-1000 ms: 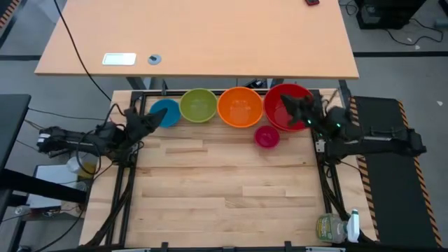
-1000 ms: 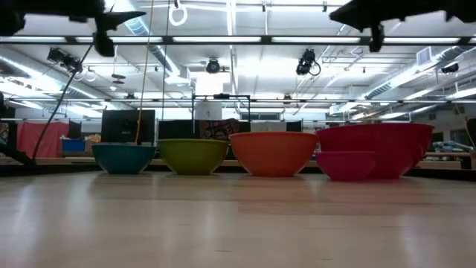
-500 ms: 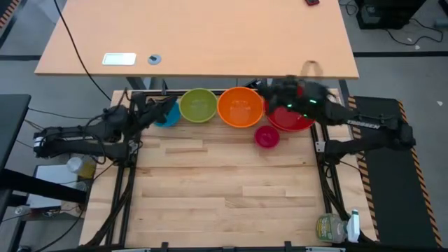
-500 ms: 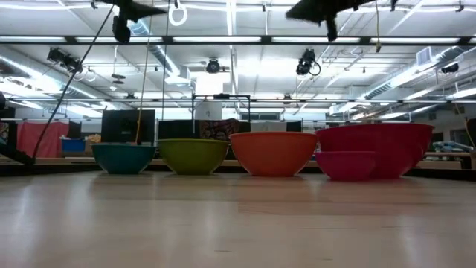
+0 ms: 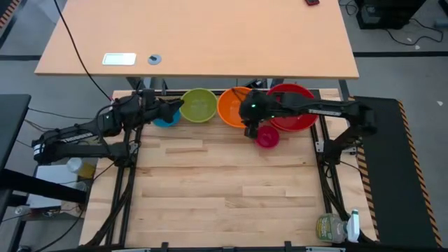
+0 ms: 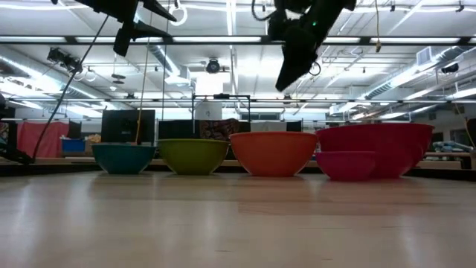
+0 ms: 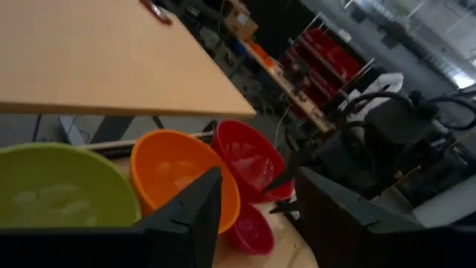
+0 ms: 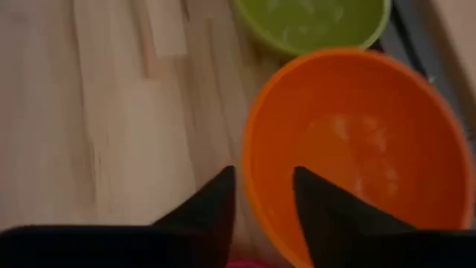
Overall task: Nest bowls inside each other
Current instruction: Stack the orange bowl into the red bowl
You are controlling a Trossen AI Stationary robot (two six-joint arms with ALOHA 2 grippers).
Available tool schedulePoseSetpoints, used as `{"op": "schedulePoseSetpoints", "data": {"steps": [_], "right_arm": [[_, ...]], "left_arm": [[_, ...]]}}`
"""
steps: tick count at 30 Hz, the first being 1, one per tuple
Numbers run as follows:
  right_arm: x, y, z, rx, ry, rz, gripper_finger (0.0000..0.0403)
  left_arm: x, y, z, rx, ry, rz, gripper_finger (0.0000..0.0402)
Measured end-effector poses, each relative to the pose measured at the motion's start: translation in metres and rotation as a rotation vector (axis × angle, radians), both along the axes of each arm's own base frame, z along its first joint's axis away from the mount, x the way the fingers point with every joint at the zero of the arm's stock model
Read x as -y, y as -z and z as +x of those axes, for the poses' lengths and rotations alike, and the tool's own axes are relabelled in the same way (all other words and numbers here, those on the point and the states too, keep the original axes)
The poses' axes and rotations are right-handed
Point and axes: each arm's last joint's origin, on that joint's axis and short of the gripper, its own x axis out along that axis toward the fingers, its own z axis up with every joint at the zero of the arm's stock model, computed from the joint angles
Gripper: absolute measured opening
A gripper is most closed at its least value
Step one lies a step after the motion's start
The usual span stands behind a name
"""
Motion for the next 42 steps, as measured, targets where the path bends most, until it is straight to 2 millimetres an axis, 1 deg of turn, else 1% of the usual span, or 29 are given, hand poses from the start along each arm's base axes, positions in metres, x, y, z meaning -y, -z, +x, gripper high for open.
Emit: {"op": "schedulePoseSetpoints", "data": {"steps": [2, 4, 6, 8, 10, 13, 16, 21, 27, 28, 31, 33, 36, 39, 42], "right_arm": [[-0.002, 0.010, 0.006, -0.050, -0.022, 0.020, 0.0193], [-0.004, 0.021, 0.011, -0.105, -0.061, 0.030, 0.0211], [-0.006, 0.032, 0.016, -0.158, -0.095, 0.026, 0.0218], [-0.006, 0.043, 0.020, -0.203, -0.126, 0.023, 0.0216], [-0.005, 0.053, 0.024, -0.243, -0.151, 0.013, 0.0207], [-0.002, 0.066, 0.029, -0.311, -0.157, -0.050, 0.0188], [0.001, 0.076, 0.033, -0.355, -0.168, -0.101, 0.0164], [0.002, 0.090, 0.039, -0.378, -0.181, -0.108, 0.0116], [0.003, 0.094, 0.043, -0.373, -0.175, -0.115, 0.0028], [0.003, 0.094, 0.043, -0.372, -0.174, -0.115, 0.0023], [0.003, 0.093, 0.043, -0.369, -0.167, -0.116, 0.0024], [0.001, 0.093, 0.043, -0.372, -0.162, -0.127, 0.0033], [-0.003, 0.091, 0.043, -0.369, -0.173, -0.133, 0.0033], [-0.010, 0.084, 0.042, -0.356, -0.186, -0.146, 0.0023], [-0.016, 0.073, 0.040, -0.327, -0.178, -0.183, 0.0023]], "left_arm": [[0.000, 0.001, 0.000, -0.004, 0.009, -0.002, 0.0176], [0.000, 0.001, 0.000, -0.015, 0.014, -0.003, 0.0176], [0.000, 0.002, 0.000, -0.038, 0.019, 0.021, 0.0176], [0.000, 0.002, 0.000, -0.050, 0.022, 0.043, 0.0176], [0.000, 0.002, 0.000, -0.066, 0.025, 0.069, 0.0176], [0.000, 0.002, 0.000, -0.099, 0.033, 0.125, 0.0176], [0.000, 0.002, 0.000, -0.113, 0.037, 0.147, 0.0176], [0.000, 0.002, 0.000, -0.124, 0.039, 0.166, 0.0176], [0.001, 0.002, 0.000, -0.127, 0.041, 0.167, 0.0176], [0.001, 0.002, 0.000, -0.125, 0.041, 0.165, 0.0176], [0.001, 0.002, 0.000, -0.125, 0.042, 0.164, 0.0176], [0.001, 0.002, 0.000, -0.125, 0.044, 0.164, 0.0176], [0.001, 0.002, 0.000, -0.125, 0.044, 0.164, 0.0176], [0.001, 0.002, 0.000, -0.125, 0.044, 0.164, 0.0176], [0.001, 0.002, 0.000, -0.125, 0.044, 0.164, 0.0176]]}}
